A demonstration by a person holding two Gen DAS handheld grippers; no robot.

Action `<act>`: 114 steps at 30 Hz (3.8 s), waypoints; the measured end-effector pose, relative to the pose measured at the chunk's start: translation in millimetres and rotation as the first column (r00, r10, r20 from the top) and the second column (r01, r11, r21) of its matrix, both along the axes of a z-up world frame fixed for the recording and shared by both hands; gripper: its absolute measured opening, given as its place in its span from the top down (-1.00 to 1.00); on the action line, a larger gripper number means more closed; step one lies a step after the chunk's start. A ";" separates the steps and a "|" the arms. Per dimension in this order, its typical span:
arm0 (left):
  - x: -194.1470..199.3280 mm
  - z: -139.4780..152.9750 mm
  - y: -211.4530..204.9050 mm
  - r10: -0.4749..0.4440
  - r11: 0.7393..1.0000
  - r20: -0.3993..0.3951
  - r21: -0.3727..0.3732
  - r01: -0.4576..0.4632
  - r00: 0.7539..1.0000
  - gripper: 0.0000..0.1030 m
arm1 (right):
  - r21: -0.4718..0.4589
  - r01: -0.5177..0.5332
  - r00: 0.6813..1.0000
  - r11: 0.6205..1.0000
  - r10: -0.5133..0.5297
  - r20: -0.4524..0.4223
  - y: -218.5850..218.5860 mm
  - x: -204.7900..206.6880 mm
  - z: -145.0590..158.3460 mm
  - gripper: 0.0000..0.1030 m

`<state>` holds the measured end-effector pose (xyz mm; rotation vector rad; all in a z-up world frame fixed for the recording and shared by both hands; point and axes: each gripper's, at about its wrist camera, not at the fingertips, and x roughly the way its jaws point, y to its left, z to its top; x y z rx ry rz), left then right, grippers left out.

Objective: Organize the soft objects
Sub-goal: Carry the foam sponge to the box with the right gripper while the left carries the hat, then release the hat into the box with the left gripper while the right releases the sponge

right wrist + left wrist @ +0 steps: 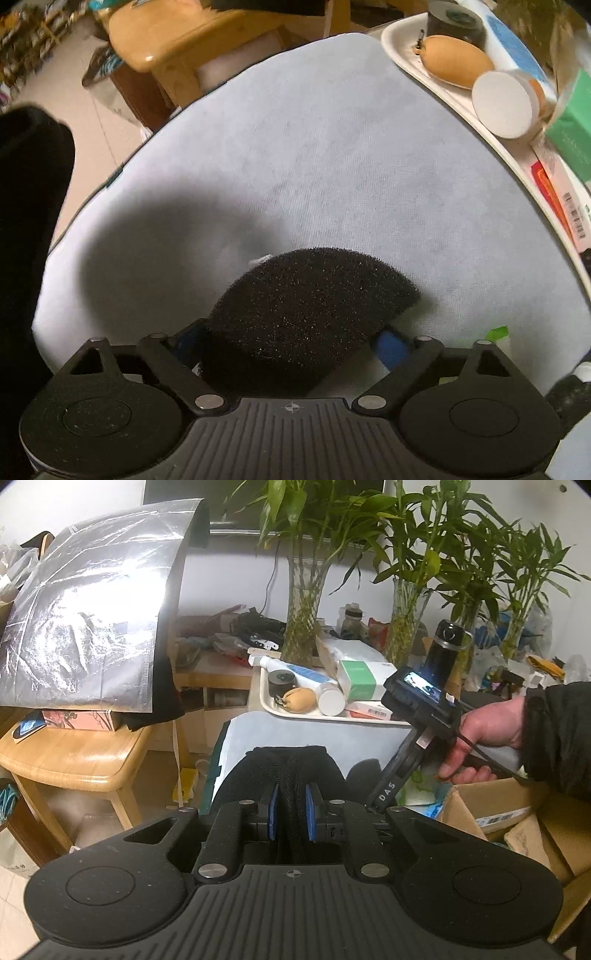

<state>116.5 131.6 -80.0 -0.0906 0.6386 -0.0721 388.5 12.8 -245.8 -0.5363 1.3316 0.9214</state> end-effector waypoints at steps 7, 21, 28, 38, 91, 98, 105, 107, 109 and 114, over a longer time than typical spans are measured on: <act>-0.6 3.9 -4.1 -0.012 1.000 0.011 0.002 0.012 1.000 0.70 | 0.039 0.018 0.997 0.999 -0.020 0.076 -25.2 -0.9 38.6 -0.58; 5.5 30.5 -31.5 -0.060 0.998 0.074 0.009 0.059 0.995 0.70 | 0.018 0.186 0.965 0.982 -0.186 0.184 -122.8 0.4 88.7 -0.57; 7.8 45.0 -51.6 -0.100 0.995 0.103 0.034 0.097 0.990 0.70 | 0.021 0.273 0.940 0.962 -0.272 0.208 -170.1 -4.3 99.5 -0.56; 15.4 59.9 -75.6 -0.129 0.992 0.111 0.028 0.127 0.985 0.70 | 0.031 0.385 0.897 0.923 -0.382 0.224 -229.3 -12.6 111.3 -0.56; -37.8 49.8 -179.6 -0.392 0.918 -0.165 -0.011 0.396 0.905 0.71 | 0.231 0.327 0.906 0.916 -0.374 0.200 -265.7 -229.2 195.0 -0.57; -26.5 25.9 -187.0 -0.414 0.905 -0.239 -0.004 0.425 0.878 0.61 | 0.232 0.334 0.903 0.914 -0.380 0.198 -267.4 -229.6 192.8 -0.57; -37.7 30.9 -191.3 -0.436 0.895 -0.197 0.004 0.445 0.878 0.06 | 0.230 0.331 0.903 0.915 -0.378 0.205 -268.2 -231.7 193.7 -0.57; -44.7 39.0 -188.7 -0.437 0.896 -0.164 0.010 0.445 0.884 -0.28 | 0.232 0.334 0.902 0.914 -0.381 0.202 -269.5 -232.0 193.5 -0.57; -49.7 43.7 -186.1 -0.435 0.898 -0.127 0.012 0.440 0.891 -0.39 | 0.232 0.336 0.902 0.913 -0.383 0.200 -270.2 -231.7 192.7 -0.57; -57.9 49.2 -173.0 -0.403 0.915 -0.091 -0.009 0.404 0.911 -0.40 | 0.229 0.328 0.906 0.917 -0.373 0.197 -268.4 -231.8 190.9 -0.57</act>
